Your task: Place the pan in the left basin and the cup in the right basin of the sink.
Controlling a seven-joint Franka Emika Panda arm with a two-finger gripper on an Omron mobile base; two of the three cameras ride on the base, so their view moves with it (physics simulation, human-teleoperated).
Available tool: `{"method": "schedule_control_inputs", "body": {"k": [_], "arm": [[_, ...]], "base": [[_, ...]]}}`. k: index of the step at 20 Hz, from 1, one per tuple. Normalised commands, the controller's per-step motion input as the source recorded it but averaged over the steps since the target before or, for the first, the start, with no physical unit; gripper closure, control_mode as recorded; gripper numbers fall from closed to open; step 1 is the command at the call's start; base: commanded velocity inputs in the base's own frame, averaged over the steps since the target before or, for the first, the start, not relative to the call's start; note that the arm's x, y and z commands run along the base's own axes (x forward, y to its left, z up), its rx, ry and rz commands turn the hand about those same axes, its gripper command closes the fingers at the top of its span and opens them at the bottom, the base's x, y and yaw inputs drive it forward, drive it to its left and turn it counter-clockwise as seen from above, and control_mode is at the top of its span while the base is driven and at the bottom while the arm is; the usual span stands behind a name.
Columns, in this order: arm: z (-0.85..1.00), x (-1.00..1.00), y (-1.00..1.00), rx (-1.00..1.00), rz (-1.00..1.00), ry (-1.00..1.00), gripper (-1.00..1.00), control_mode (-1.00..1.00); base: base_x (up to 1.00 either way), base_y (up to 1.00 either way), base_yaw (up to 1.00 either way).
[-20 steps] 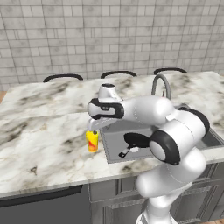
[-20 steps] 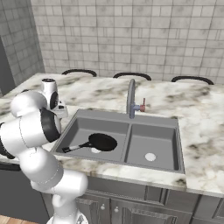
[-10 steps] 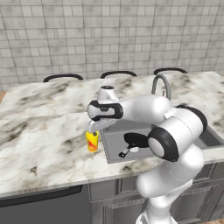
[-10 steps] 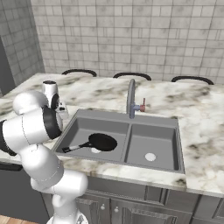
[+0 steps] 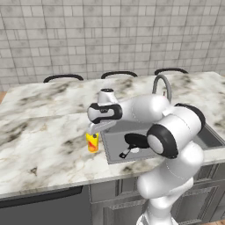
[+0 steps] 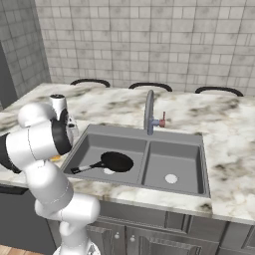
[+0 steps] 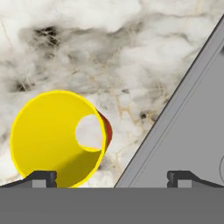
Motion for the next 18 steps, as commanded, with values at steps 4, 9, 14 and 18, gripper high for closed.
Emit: {"method": "schedule_control_inputs", "body": {"k": [4, 9, 14, 18], "arm": [[-0.08, 0.15, 0.06, 0.0, 0.0, 0.0, -1.0, -1.0], [-0.06, 0.12, 0.05, 0.0, 0.0, 0.0, -1.0, -1.0], [0.0, 0.0, 0.0, 0.0, 0.01, 0.0, -1.0, -1.0], [0.01, 0.0, 0.0, 0.0, 0.0, 0.0, -1.0, -1.0]], "base": [[0.0, 0.0, 0.0], [0.0, 0.0, 0.0], [0.0, 0.0, 0.0], [0.0, 0.0, 0.0]]}}
